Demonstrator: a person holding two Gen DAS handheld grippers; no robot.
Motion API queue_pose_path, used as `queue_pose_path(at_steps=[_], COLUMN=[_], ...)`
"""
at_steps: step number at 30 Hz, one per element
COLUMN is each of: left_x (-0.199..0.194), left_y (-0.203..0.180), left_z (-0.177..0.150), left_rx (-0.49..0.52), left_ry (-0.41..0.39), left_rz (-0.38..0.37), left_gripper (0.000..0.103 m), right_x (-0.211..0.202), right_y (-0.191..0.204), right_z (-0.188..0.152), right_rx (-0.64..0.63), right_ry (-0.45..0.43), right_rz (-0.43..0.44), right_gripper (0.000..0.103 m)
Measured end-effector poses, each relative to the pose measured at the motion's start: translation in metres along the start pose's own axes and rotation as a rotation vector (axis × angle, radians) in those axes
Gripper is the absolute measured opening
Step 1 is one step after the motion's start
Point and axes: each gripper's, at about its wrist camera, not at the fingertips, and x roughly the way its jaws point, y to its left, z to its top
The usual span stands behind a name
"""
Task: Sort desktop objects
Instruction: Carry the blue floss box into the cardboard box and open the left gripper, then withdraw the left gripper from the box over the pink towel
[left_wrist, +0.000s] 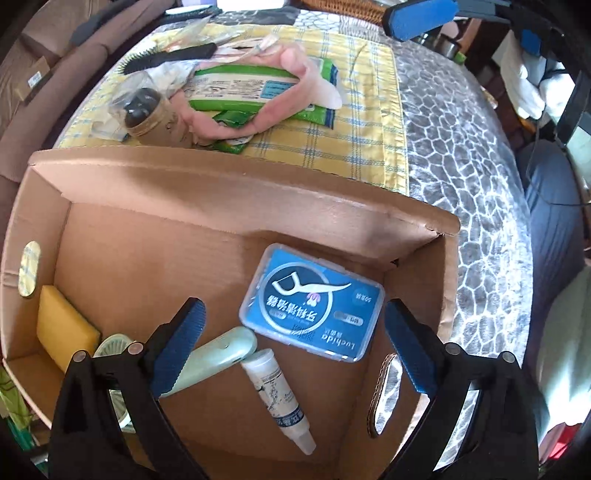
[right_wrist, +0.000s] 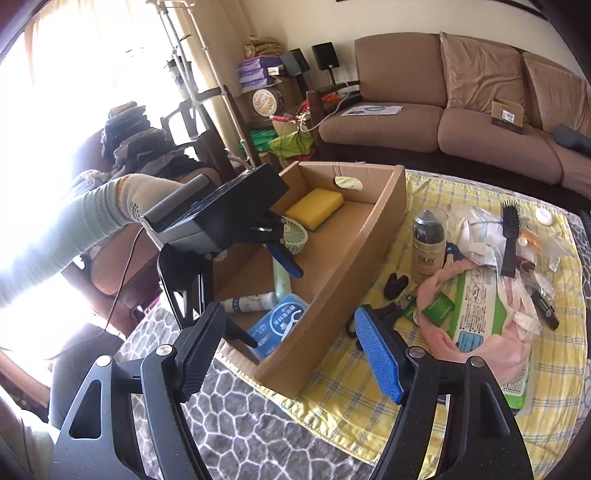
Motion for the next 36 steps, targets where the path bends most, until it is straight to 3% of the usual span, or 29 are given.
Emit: queue_pose_path(at_steps=[3, 5, 9, 12, 18, 26, 29, 36], left_x=[-0.027, -0.051, -0.086, -0.095, -0.102, -0.102, -0.099, -0.089], left_y=[0.008, 0.008, -0.012, -0.028, -0.061, -0.101, -0.108, -0.121], left_z=[-0.012, -0.023, -0.051, -0.072, -0.112, -0.125, -0.119, -0.087], left_rx=[-0.118, -0.214, -0.382, -0.515, -0.733, -0.829, -0.871, -0.865], left_ry=[-0.077, -0.182, -0.391, -0.452, -0.558, -0.618, -0.633, -0.617], left_rz=[0.025, 0.031, 0.021, 0.098, 0.216, 0.303, 0.293, 0.295], left_gripper=[0.098, 0.103, 0.103, 0.103, 0.103, 0.103, 0.103, 0.103], right_x=[-0.005, -0.009, -0.014, -0.013, -0.002, -0.013, -0.022, -0.041], right_y=[0.005, 0.008, 0.011, 0.022, 0.050, 0.047, 0.039, 0.021], right_z=[0.003, 0.005, 0.005, 0.002, -0.003, -0.018, -0.022, -0.034], right_rx=[-0.006, 0.003, 0.015, -0.009, -0.060, 0.013, 0.054, 0.100], right_ry=[-0.009, -0.016, -0.044, -0.063, -0.046, -0.043, -0.041, -0.067], right_rz=[-0.014, -0.027, -0.044, -0.078, -0.195, -0.289, -0.352, -0.373], right_gripper=[0.078, 0.080, 0.087, 0.102, 0.103, 0.103, 0.103, 0.103])
